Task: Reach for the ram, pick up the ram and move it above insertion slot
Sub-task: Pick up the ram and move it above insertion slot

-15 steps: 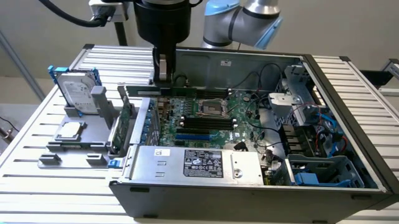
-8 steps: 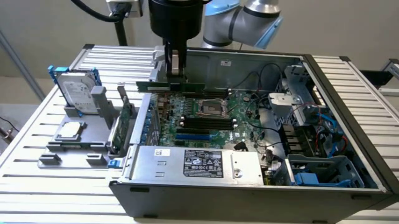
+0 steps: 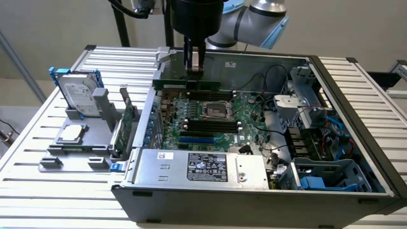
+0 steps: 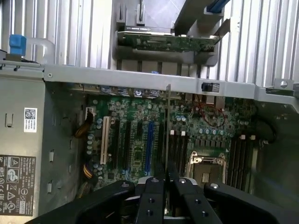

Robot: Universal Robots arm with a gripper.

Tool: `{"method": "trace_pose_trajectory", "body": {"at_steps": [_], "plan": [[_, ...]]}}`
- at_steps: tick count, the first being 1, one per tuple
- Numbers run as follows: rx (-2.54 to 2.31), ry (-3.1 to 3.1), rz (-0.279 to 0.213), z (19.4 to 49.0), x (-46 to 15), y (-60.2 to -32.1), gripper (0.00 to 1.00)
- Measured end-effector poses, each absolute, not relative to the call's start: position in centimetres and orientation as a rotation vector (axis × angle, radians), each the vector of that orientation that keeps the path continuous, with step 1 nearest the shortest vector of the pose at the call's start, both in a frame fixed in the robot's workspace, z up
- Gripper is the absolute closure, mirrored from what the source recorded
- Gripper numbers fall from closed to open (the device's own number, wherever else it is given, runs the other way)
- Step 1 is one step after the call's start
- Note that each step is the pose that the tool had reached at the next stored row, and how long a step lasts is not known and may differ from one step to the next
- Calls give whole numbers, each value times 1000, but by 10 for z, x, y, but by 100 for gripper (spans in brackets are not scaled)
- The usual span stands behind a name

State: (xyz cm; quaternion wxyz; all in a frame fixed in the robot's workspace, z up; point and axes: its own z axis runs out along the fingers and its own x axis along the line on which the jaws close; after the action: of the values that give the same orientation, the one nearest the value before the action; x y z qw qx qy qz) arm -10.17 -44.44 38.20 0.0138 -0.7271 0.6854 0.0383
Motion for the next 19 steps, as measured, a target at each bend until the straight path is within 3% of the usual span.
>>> {"method": "trace_pose_trajectory", "body": {"at_steps": [19], "plan": [[-2247, 2146, 125, 375, -52, -432, 86]]}}
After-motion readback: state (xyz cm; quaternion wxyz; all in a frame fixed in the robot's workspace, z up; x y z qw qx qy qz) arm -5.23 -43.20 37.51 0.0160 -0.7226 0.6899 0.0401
